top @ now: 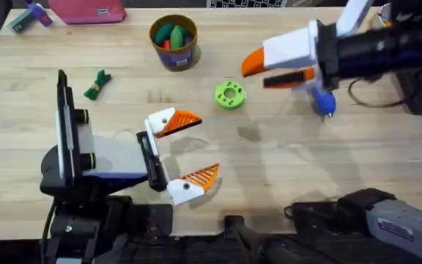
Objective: Pick up the gripper from the table and insert it into the empty holder that is missing its gripper. Then pick up a screw, insert it into the mounting hole, and use the screwdriver to tighten it. Finally, clean up the table by picking up the vegetable and placing it into the bucket.
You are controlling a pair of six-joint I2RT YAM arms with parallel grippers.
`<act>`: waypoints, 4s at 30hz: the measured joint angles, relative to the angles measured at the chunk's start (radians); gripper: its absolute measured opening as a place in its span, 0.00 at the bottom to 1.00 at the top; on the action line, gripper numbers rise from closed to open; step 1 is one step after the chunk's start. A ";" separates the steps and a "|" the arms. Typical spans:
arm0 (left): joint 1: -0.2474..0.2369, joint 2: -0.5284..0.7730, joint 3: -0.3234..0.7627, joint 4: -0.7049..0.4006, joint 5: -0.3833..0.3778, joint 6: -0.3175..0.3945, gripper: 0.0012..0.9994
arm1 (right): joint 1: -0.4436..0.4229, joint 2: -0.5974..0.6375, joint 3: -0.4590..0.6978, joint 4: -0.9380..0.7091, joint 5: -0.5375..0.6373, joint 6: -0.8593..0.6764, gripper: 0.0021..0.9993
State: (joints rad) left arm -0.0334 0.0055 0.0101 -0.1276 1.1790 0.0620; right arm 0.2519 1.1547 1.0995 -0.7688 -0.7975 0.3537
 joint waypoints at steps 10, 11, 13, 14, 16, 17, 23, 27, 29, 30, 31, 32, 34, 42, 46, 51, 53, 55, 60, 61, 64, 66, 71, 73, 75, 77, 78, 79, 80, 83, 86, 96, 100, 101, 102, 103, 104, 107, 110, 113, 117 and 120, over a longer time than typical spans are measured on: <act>0.000 0.000 0.000 0.000 0.000 0.000 0.99 | 0.116 0.231 0.352 -0.370 0.474 -0.194 0.84; 0.000 0.000 0.000 0.000 0.000 0.000 0.99 | 0.132 0.260 0.376 -0.386 0.520 -0.199 0.83; 0.000 0.000 0.000 0.000 0.000 0.000 0.99 | 0.165 0.325 0.425 -0.412 0.611 -0.207 0.82; 0.000 0.000 0.000 0.000 0.000 0.000 0.99 | 0.178 0.352 0.441 -0.417 0.646 -0.210 0.82; 0.000 0.000 0.000 0.000 0.000 0.000 0.99 | 0.201 0.403 0.464 -0.417 0.702 -0.216 0.81; 0.000 0.000 0.000 0.000 0.000 0.000 0.99 | 0.212 0.429 0.470 -0.414 0.728 -0.219 0.80; 0.000 0.000 0.000 0.000 0.000 0.000 0.99 | 0.230 0.559 0.474 -0.384 0.796 -0.195 0.75; 0.000 0.000 0.000 0.000 0.000 0.000 0.99 | 0.232 0.630 0.474 -0.332 0.829 -0.138 0.73; 0.000 0.000 0.000 0.000 0.000 0.000 0.99 | 0.239 0.654 0.474 -0.308 0.852 -0.115 0.72; 0.000 0.000 0.000 0.000 0.000 0.000 0.99 | 0.246 0.665 0.474 -0.296 0.865 -0.104 0.71; 0.000 0.000 0.000 0.000 0.000 0.000 0.99 | 0.253 0.672 0.474 -0.285 0.875 -0.097 0.70; 0.000 0.000 0.000 0.000 0.000 0.000 0.99 | 0.261 0.678 0.474 -0.274 0.887 -0.092 0.69; 0.000 0.000 0.000 0.000 0.000 0.000 0.99 | 0.279 0.689 0.475 -0.256 0.911 -0.085 0.68; 0.000 0.000 0.000 0.000 0.000 0.000 0.99 | 0.310 0.744 0.476 -0.215 0.952 -0.065 0.59; 0.000 0.000 0.000 0.000 0.000 0.000 0.99 | 0.310 0.777 0.476 -0.203 0.959 -0.055 0.57; 0.000 0.000 0.000 0.000 0.000 0.000 0.99 | 0.310 0.812 0.476 -0.183 0.951 -0.038 0.47; 0.000 0.000 0.000 0.000 0.000 0.000 0.99 | 0.310 0.817 0.476 -0.175 0.940 -0.035 0.46; 0.000 0.000 0.000 0.000 0.000 0.000 0.99 | 0.310 0.822 0.476 -0.172 0.932 -0.033 0.43; 0.000 0.000 0.000 0.000 0.000 0.000 0.99 | 0.310 0.846 0.476 -0.166 0.927 -0.031 0.34; 0.000 0.000 0.000 0.000 0.000 0.000 0.99 | 0.310 0.851 0.476 -0.163 0.927 -0.031 0.32; 0.000 0.000 0.000 0.000 0.000 0.000 0.99 | 0.310 0.861 0.476 -0.162 0.927 -0.031 0.24; 0.000 0.000 0.000 0.000 0.000 0.000 0.99 | 0.310 0.861 0.476 -0.162 0.927 -0.031 0.20; 0.000 0.000 0.000 0.000 0.000 -0.001 0.99 | 0.308 0.861 0.477 -0.159 0.928 -0.028 0.14; 0.000 0.000 0.000 0.000 0.000 0.000 0.99 | 0.308 0.860 0.479 -0.156 0.921 -0.024 0.08; 0.000 0.000 0.000 0.000 0.000 -0.001 0.99 | 0.308 0.860 0.480 -0.156 0.923 -0.024 0.04; 0.000 0.000 0.000 0.000 0.000 -0.001 0.99 | 0.308 0.860 0.480 -0.156 0.924 -0.023 0.01; 0.000 0.000 0.000 0.000 0.000 -0.001 0.99 | 0.308 0.861 0.480 -0.155 0.923 -0.024 0.01; 0.000 0.000 0.000 0.000 0.000 -0.002 0.99 | 0.308 0.861 0.480 -0.155 0.923 -0.024 0.01; 0.000 0.000 0.000 0.000 0.000 -0.002 0.99 | 0.307 0.860 0.480 -0.155 0.923 -0.024 0.01; 0.000 0.000 0.000 0.000 0.001 -0.003 0.99 | 0.307 0.860 0.480 -0.156 0.923 -0.024 0.00; 0.000 0.000 0.000 0.000 0.000 -0.003 0.99 | 0.307 0.860 0.480 -0.156 0.923 -0.024 0.00; 0.000 0.000 0.000 0.000 0.000 -0.003 0.99 | 0.307 0.850 0.491 -0.188 0.924 -0.024 0.00; 0.000 0.000 0.000 0.000 0.001 -0.003 0.99 | 0.307 0.796 0.544 -0.290 0.924 -0.024 0.00; 0.000 0.000 0.000 0.000 0.001 -0.003 0.99 | 0.307 0.779 0.567 -0.316 0.924 -0.025 0.00; 0.000 0.000 0.000 0.000 0.000 -0.003 0.99 | 0.307 0.766 0.590 -0.341 0.924 -0.026 0.00; 0.000 0.000 0.000 0.000 0.000 -0.003 0.99 | 0.307 0.746 0.623 -0.371 0.924 -0.030 0.00; 0.000 0.000 0.000 0.000 0.001 -0.003 0.99 | 0.307 0.732 0.649 -0.395 0.924 -0.034 0.00; 0.000 0.000 0.000 0.000 0.000 -0.003 0.99 | 0.310 0.693 0.755 -0.485 0.924 -0.051 0.00; 0.000 0.000 0.000 0.000 0.000 -0.003 0.99 | 0.323 0.677 0.863 -0.573 0.924 -0.077 0.00; 0.000 0.000 0.000 0.000 0.000 -0.003 0.99 | 0.351 0.677 0.971 -0.648 0.924 -0.108 0.00; 0.000 0.000 0.000 0.000 0.001 -0.003 0.99 | 0.422 0.677 1.093 -0.711 0.925 -0.160 0.00; 0.000 0.000 0.000 0.000 0.001 -0.003 0.99 | 0.488 0.679 1.156 -0.735 0.925 -0.197 0.00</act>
State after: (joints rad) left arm -0.0334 0.0053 0.0101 -0.1276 1.1797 0.0593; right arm 0.7398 1.8337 2.2551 -1.5043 0.1272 0.1567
